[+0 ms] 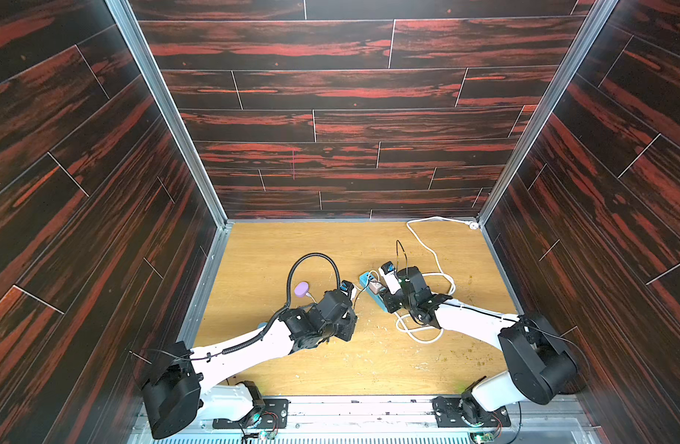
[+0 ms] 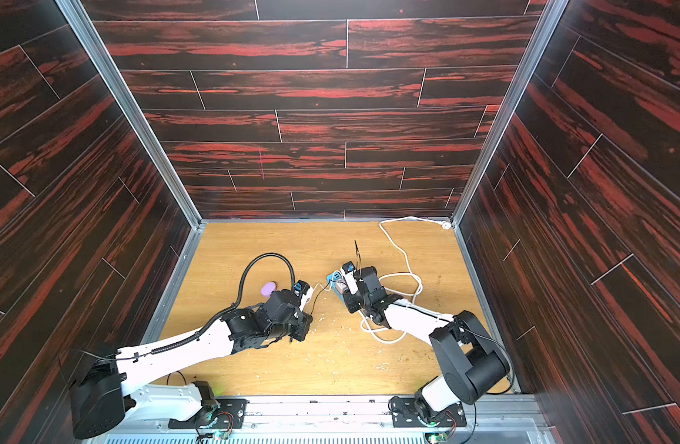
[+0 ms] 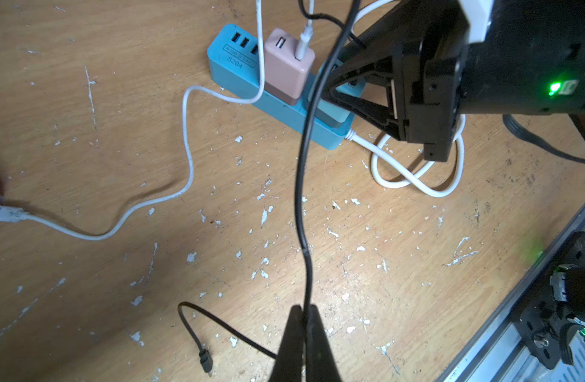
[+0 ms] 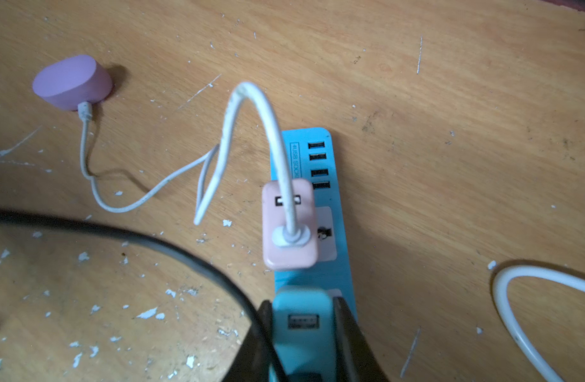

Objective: Charge the bluetooth headset
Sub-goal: Insert the plug into the socket.

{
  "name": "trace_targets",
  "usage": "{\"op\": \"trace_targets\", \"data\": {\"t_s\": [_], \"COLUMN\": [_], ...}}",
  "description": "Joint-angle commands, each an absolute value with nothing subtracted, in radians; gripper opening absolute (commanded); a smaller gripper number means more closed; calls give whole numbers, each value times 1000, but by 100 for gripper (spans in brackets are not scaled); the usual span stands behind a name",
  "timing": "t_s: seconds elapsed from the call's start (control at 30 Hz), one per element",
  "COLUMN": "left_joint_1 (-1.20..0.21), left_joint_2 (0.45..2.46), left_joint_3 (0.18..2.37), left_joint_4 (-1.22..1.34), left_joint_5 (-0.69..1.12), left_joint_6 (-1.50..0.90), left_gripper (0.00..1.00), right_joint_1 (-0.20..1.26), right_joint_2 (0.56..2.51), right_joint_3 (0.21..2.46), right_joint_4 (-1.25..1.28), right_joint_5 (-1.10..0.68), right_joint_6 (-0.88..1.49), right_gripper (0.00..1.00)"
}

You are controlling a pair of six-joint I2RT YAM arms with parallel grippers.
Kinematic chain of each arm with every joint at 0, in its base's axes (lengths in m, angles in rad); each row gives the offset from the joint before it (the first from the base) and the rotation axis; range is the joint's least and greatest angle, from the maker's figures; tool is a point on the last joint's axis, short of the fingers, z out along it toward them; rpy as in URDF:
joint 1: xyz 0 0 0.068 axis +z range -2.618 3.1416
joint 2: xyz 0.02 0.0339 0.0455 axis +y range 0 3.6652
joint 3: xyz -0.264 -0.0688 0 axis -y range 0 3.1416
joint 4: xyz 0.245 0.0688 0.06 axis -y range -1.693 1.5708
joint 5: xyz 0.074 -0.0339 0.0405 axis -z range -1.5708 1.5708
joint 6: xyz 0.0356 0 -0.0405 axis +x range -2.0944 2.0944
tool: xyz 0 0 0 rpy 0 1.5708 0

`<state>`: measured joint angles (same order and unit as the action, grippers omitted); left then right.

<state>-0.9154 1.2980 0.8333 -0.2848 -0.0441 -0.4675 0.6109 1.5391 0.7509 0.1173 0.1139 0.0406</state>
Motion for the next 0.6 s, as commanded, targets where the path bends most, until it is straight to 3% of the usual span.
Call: {"op": "trace_targets", "data": {"t_s": [0.0, 0.57], "left_joint_1": [-910, -906], "left_joint_2": [1302, 1312], "left_joint_3": [833, 839], "left_joint_4": [-278, -276], "left_joint_5": [-37, -40], "left_joint_6": [-473, -479], "left_gripper": [1, 1], "right_joint_1": [626, 657], "right_joint_2": [1579, 1625], "right_joint_3": [739, 727], "right_joint_4": [82, 80], "right_joint_5": [99, 142], "right_joint_6": [82, 124], "right_gripper": [8, 7]}}
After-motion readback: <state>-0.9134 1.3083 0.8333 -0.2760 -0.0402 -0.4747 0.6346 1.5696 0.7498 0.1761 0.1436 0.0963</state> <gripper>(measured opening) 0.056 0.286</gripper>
